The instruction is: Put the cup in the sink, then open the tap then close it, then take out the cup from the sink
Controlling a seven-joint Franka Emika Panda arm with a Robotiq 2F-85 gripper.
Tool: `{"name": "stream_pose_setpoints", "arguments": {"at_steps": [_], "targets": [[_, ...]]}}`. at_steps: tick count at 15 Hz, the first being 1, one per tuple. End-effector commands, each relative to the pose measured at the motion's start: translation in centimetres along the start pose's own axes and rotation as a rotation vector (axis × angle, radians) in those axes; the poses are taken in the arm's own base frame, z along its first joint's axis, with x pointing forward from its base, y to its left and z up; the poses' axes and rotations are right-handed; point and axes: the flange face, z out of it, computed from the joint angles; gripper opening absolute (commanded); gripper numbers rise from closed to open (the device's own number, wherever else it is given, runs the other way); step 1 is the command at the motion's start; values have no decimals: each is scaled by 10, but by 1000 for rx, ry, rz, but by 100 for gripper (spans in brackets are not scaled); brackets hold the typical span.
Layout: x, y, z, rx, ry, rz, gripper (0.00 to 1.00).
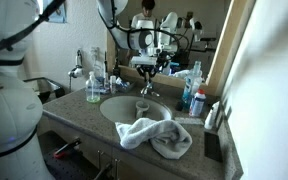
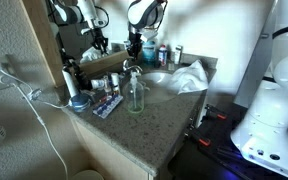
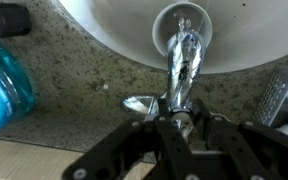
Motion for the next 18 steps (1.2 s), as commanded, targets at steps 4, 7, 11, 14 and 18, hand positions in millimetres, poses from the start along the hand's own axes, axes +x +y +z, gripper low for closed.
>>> {"name": "stream_pose_setpoints", "arguments": {"at_steps": [4,7,11,14,18], "targets": [[-57,6,6,33,-15,56,10],[-62,3,12,45,5,68,10],[-59,4,7,48,36,77,55],[-76,8,6,53,8,93,75],[-94,13,-1,64,-6,103,100]]}}
